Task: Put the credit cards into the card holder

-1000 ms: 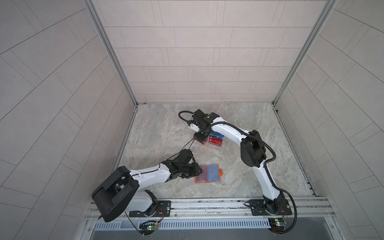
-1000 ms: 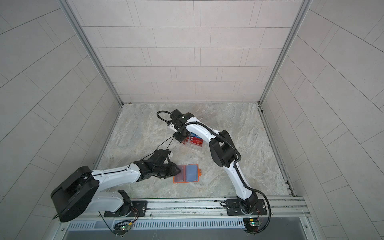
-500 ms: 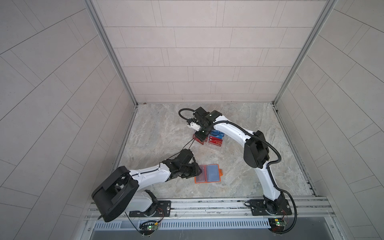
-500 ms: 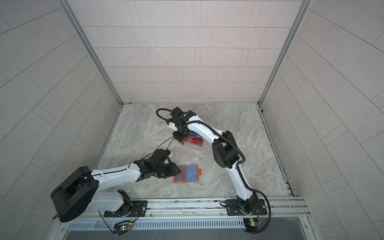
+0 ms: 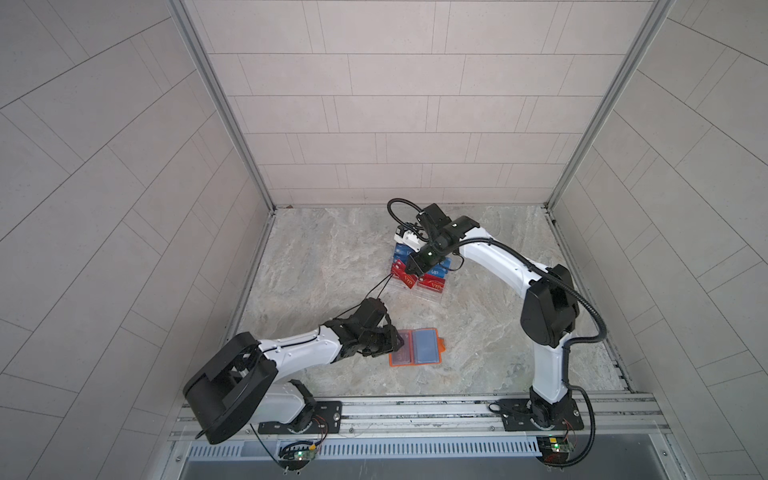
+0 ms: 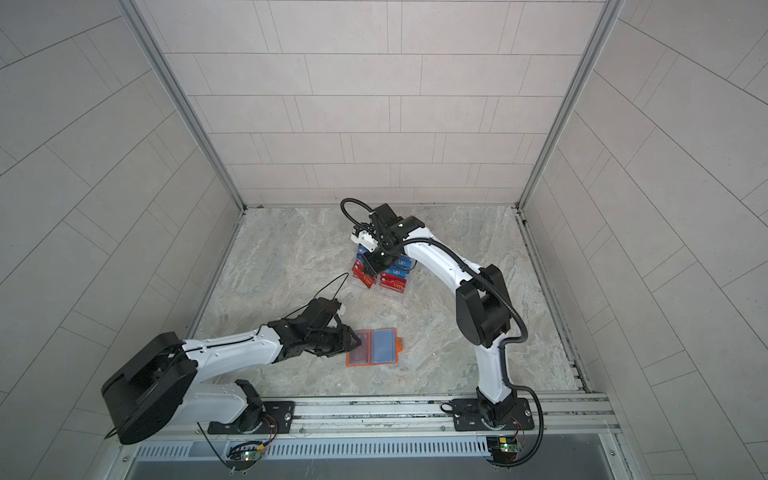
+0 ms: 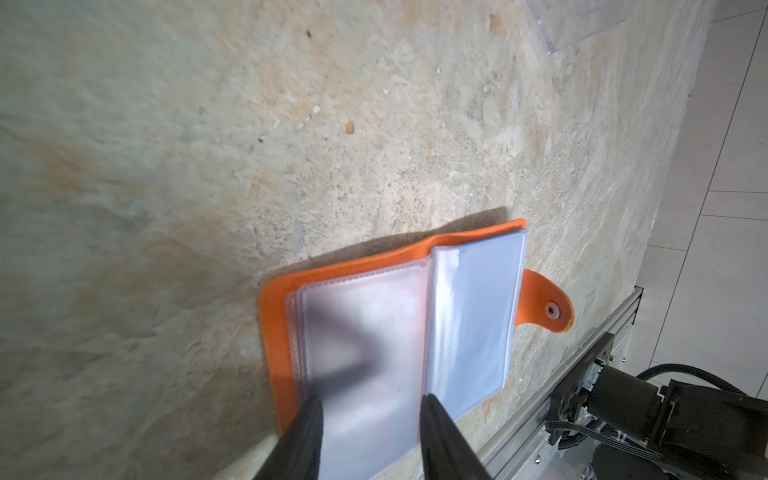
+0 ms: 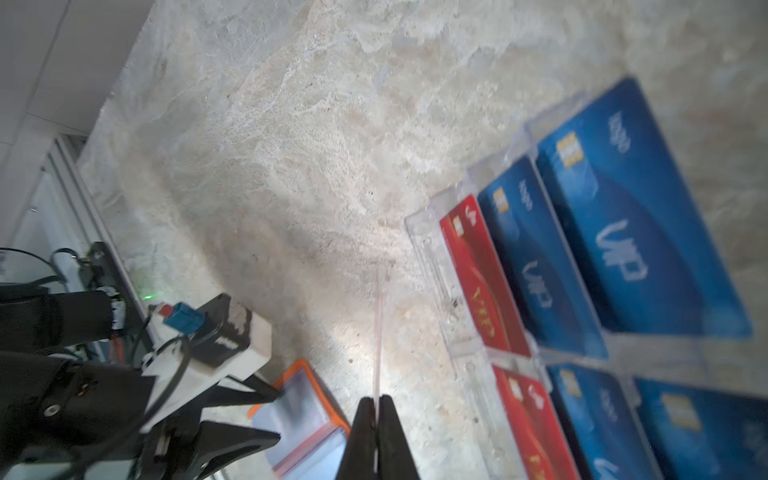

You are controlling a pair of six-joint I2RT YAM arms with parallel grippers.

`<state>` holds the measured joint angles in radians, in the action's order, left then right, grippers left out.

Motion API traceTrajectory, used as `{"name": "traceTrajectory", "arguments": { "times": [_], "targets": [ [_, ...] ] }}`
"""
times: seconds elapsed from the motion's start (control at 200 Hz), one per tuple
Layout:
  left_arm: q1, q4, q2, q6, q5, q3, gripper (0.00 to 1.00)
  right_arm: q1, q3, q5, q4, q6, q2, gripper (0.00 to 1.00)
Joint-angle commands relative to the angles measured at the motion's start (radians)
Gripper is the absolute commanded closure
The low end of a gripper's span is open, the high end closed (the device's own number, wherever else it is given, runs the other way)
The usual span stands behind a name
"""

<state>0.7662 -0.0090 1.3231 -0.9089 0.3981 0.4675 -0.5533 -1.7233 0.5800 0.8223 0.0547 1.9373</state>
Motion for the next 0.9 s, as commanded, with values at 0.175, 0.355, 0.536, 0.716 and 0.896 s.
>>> {"name": "traceTrajectory", "arguments": {
  "times": [0.175,0.355,0.536,0.716,0.896],
  "targets": [
    [0.002,-0.014,-0.011,-0.009,-0.033,-0.017,0.57,0.008,0.562,0.244,-0.338,0.388,-0.296,1.0],
    [0.002,-0.004,-0.015,-0.016,-0.032,-0.035,0.58,-0.046,0.79,0.272,-0.484,0.538,-0.379,1.0],
    [0.002,0.0,-0.017,-0.018,-0.028,-0.04,0.58,-0.088,0.907,0.274,-0.598,0.646,-0.396,1.0],
    [0.002,-0.006,-0.015,-0.012,-0.024,-0.034,0.58,-0.089,0.976,0.27,-0.601,0.659,-0.422,1.0],
    [0.004,-0.009,-0.024,-0.014,-0.025,-0.04,0.58,-0.088,1.002,0.268,-0.622,0.677,-0.432,1.0]
  ]
}}
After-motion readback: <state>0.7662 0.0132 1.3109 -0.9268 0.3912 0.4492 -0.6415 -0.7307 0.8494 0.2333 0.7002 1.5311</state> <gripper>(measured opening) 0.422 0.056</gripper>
